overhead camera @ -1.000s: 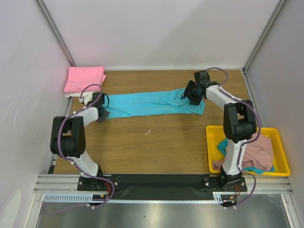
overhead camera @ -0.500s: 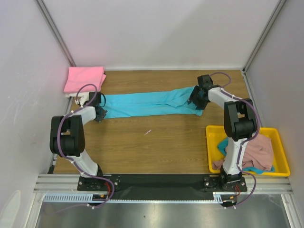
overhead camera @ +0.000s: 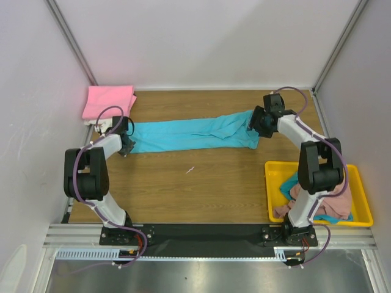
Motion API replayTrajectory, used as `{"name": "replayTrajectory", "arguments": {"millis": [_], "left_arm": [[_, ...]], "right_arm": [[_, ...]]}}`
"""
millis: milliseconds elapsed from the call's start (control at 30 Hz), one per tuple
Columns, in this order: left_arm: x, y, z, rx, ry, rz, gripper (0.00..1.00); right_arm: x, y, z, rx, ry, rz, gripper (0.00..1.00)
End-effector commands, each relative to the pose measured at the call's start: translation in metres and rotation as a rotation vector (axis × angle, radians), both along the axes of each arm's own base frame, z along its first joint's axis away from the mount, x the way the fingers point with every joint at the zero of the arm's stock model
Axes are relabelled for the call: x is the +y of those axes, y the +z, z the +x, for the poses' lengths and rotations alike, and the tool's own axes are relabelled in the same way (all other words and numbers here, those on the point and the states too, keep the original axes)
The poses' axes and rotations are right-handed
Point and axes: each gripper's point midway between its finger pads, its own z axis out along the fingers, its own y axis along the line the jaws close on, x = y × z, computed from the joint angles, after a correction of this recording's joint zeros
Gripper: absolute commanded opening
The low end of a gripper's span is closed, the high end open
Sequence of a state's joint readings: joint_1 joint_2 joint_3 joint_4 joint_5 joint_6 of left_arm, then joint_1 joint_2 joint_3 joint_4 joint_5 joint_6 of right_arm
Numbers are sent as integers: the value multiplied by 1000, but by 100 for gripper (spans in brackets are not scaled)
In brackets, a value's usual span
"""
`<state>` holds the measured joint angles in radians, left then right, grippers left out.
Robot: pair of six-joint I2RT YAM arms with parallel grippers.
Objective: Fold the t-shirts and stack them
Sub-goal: Fold the tshirt
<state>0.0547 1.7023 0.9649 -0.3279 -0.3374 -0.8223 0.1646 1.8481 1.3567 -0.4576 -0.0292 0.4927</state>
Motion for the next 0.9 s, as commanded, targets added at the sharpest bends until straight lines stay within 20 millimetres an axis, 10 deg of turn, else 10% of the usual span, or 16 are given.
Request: {"name": "replayTrajectory", "arguments": {"millis": [0,367,867], "left_arm": [[12,7,6,9,-6,45,0],[20,9,7,17,-17,58,0],[30,10,8,14,-9,67,0]], "right_arm": [[7,10,-18,-32,68,12,64],[18,-38,-51,77,168,-103,50],[8,-32,-45,37,298,-232,45]]}}
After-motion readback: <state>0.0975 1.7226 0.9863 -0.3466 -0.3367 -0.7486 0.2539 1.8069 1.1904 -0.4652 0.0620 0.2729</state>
